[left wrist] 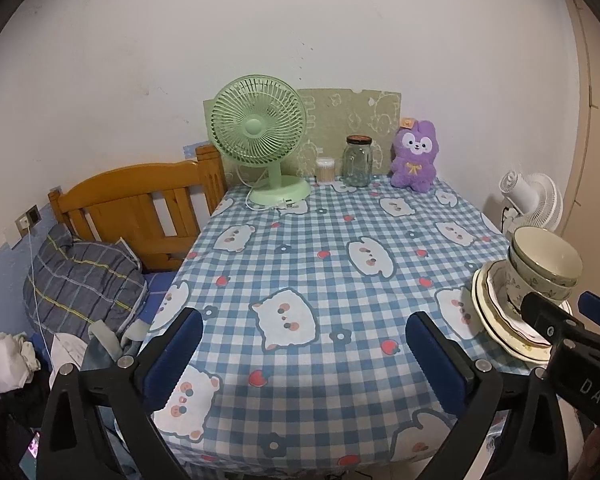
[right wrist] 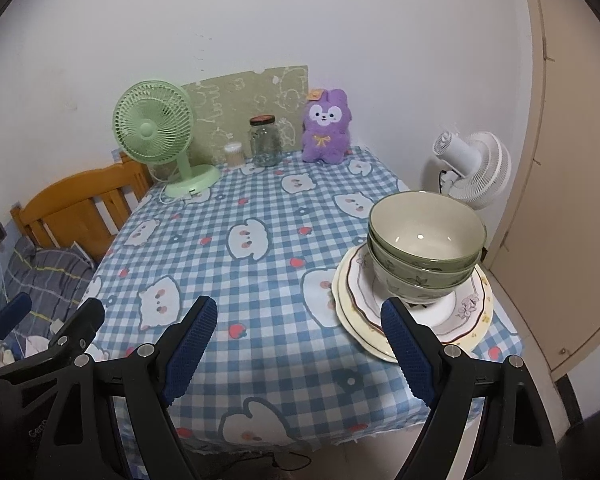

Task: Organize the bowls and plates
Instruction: 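Withdraw both grippers away from the stacked plates and bowls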

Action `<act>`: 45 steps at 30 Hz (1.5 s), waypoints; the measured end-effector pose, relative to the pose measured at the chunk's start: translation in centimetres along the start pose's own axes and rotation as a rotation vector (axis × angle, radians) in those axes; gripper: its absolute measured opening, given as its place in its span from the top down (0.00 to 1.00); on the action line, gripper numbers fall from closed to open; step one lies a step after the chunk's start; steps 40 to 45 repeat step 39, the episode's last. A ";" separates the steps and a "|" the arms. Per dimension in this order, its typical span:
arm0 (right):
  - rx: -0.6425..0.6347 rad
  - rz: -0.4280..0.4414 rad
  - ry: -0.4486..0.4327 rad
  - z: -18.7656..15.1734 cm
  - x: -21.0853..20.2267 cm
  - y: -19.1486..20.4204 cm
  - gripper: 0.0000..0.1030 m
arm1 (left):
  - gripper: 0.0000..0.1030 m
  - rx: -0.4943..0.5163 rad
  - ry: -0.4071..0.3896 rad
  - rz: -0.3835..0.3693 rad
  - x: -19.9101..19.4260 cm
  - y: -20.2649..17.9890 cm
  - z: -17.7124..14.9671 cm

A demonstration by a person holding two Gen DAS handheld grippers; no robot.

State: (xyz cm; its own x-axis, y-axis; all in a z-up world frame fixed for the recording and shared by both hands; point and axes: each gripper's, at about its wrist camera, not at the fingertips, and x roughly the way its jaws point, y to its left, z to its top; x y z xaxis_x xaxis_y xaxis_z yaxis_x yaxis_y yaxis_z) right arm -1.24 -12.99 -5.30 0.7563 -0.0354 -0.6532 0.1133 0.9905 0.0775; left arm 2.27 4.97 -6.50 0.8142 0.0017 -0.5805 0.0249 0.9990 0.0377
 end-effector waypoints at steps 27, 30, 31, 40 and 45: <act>-0.010 -0.014 -0.001 0.4 0.4 -0.3 0.16 | 0.00 -0.020 0.010 -0.016 0.5 -0.2 0.2; -0.009 -0.013 0.005 0.4 0.5 -0.3 0.16 | 0.00 -0.020 0.009 -0.016 0.5 -0.2 0.2; -0.010 -0.012 0.006 0.3 0.6 -0.4 0.16 | 0.00 -0.020 0.011 -0.016 0.6 -0.2 0.2; -0.012 -0.010 0.019 0.4 1.2 -0.3 0.16 | 0.00 -0.023 0.015 -0.013 0.9 0.0 0.0; -0.012 -0.010 0.019 0.4 1.2 -0.3 0.16 | 0.00 -0.023 0.015 -0.013 0.9 0.0 0.0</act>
